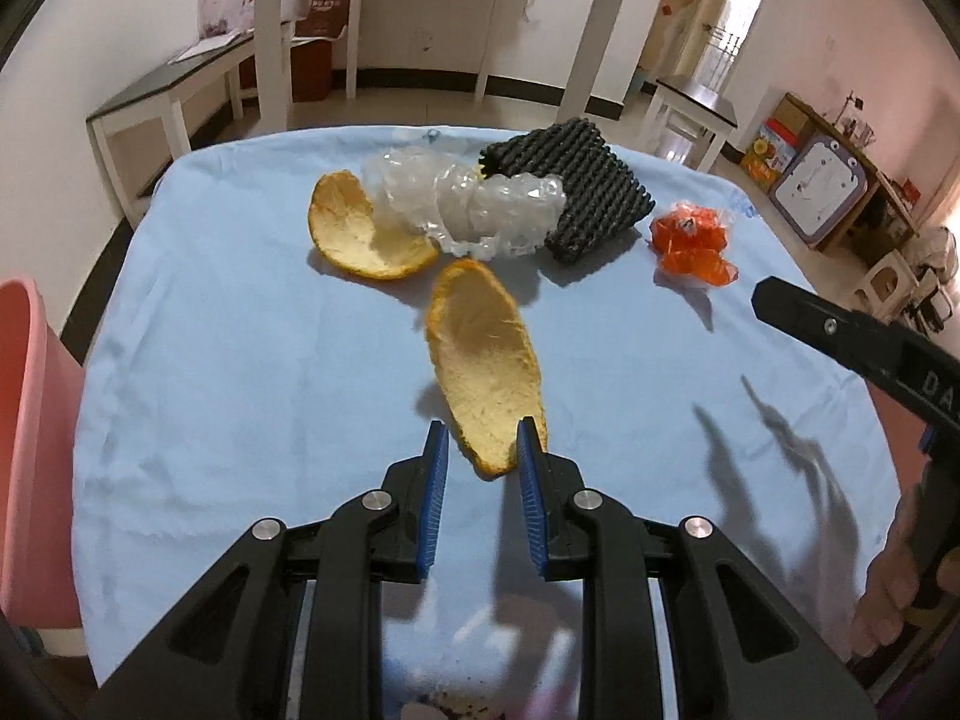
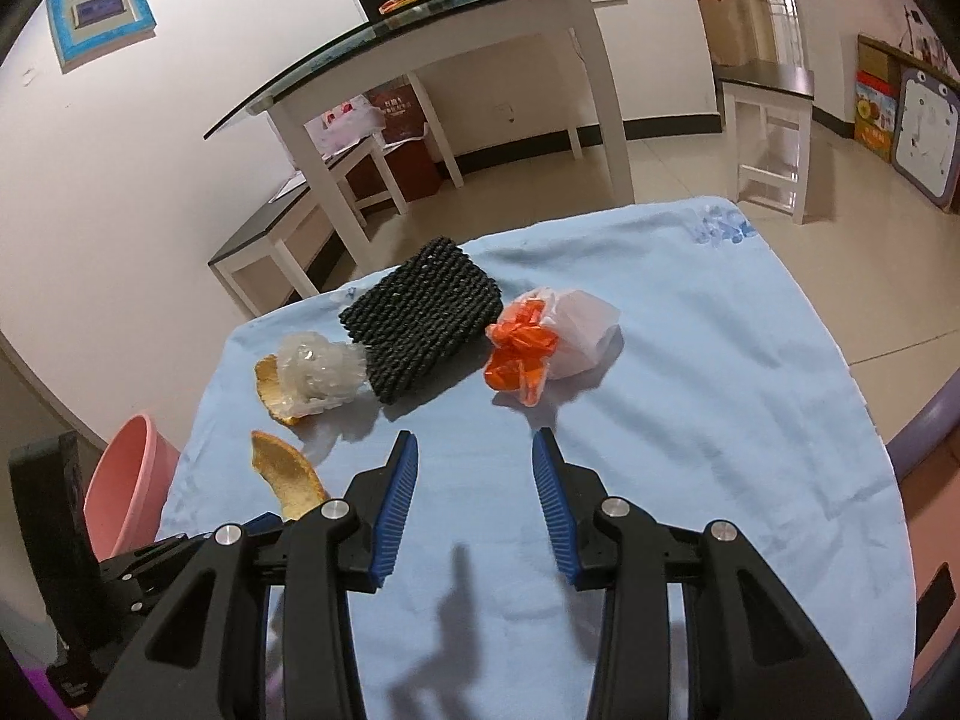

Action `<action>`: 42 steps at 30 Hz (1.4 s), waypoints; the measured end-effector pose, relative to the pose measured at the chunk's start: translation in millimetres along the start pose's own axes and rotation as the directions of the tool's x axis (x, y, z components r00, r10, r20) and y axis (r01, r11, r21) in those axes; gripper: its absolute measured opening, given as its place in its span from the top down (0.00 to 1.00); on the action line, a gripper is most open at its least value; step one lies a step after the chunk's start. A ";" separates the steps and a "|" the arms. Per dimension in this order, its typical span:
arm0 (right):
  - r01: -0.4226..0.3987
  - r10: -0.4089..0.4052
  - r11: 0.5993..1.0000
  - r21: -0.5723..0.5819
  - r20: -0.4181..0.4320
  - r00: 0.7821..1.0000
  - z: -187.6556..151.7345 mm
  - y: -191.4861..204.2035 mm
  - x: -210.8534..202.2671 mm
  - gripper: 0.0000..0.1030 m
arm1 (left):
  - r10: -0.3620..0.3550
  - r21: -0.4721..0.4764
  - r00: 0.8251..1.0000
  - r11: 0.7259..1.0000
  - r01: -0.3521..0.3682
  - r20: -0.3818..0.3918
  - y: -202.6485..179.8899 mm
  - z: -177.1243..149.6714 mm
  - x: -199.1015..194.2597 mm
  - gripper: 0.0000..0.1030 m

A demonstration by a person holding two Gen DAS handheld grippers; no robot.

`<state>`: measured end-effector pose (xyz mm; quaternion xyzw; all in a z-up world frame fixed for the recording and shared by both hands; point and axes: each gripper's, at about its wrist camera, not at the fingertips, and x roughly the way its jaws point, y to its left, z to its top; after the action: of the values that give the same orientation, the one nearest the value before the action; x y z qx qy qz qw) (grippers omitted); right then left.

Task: Collect trash
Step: 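Grasp the orange peel with the left tool while the right tool grasps the orange-and-white bag, then carry the orange peel and orange-and-white bag over the pink bucket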

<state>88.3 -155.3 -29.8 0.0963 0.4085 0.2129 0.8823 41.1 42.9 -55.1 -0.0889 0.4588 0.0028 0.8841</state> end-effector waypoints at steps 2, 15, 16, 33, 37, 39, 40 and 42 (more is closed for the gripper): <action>-0.002 0.002 1.000 0.003 -0.001 1.000 0.1 -2.5 0.7 0.62 | 0.006 -0.008 1.000 1.000 -0.006 0.025 3.9 1.8 -4.4 0.77; 0.004 -0.003 1.000 0.009 -0.020 1.000 5.0 -9.5 14.2 0.62 | -0.009 -0.048 1.000 0.999 0.011 0.028 21.9 40.9 13.7 0.77; 0.006 -0.006 1.000 0.008 -0.020 1.000 5.9 -9.8 14.8 0.62 | -0.009 -0.053 1.000 0.999 0.010 0.012 22.0 41.6 20.3 0.77; 0.017 -0.015 0.998 0.062 -0.041 0.999 27.6 -16.1 35.4 0.59 | -0.051 -0.006 0.993 0.999 0.052 0.107 16.4 28.7 -3.6 0.96; 0.043 -0.037 0.995 0.087 -0.066 0.997 26.6 -15.4 50.1 0.69 | -0.045 -0.001 0.991 0.999 0.045 0.124 18.8 24.6 -13.1 0.96; 0.063 -0.054 0.993 0.099 -0.087 0.995 25.9 -17.7 56.5 0.88 | -0.047 -0.009 0.990 0.999 0.048 0.130 21.6 22.2 -18.3 0.96; 0.063 -0.053 0.992 0.106 -0.094 0.994 25.1 -19.0 57.5 0.93 | -0.047 -0.012 0.990 0.999 0.049 0.137 23.0 20.9 -22.5 0.96; 0.053 -0.043 0.992 0.117 -0.088 0.995 23.7 -20.7 53.5 0.94 | -0.044 -0.011 0.988 0.999 0.046 0.148 24.4 19.1 -29.7 0.96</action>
<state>143.3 -149.4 -58.0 0.1296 0.4600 0.1709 0.8616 37.3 72.2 -24.1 -0.1051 0.3898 -0.0072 0.9149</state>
